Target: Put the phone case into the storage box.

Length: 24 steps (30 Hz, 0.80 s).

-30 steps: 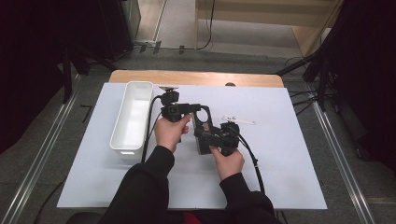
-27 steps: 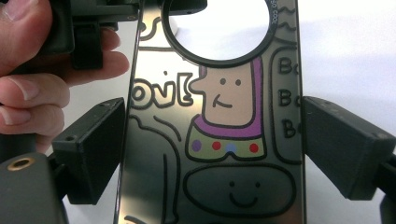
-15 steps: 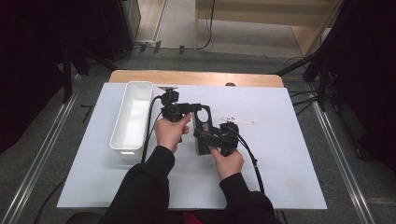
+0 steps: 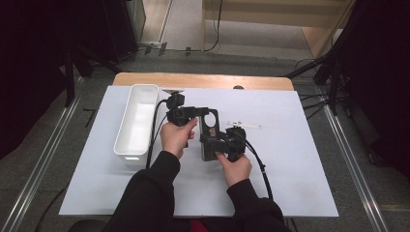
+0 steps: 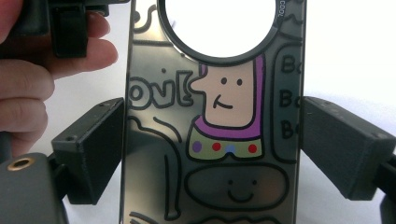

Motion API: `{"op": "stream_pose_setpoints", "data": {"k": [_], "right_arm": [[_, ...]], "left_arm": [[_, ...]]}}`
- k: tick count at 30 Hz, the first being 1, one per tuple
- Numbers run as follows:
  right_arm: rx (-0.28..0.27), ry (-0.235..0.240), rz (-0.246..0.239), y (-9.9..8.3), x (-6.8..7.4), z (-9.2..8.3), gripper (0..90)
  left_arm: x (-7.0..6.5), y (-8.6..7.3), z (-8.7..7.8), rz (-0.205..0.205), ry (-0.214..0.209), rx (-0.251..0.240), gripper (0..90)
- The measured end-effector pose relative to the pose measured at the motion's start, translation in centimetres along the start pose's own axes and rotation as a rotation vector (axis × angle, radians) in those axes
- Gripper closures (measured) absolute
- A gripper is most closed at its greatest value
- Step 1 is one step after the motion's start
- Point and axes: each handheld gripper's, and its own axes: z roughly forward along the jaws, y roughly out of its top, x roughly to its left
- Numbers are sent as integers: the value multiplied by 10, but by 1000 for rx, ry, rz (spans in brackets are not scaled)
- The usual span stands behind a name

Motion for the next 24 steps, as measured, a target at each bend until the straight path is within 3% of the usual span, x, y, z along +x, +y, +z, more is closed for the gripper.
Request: {"op": "stream_pose_setpoints", "data": {"k": [9, 24], "right_arm": [[-5, -4, -14, 1, 2, 1, 95], [5, 9, -30, 3, 2, 1, 94]], "left_arm": [[-1, 1, -2, -13, -30, -2, 785], [-5, 1, -5, 12, -37, -1, 786]]}}
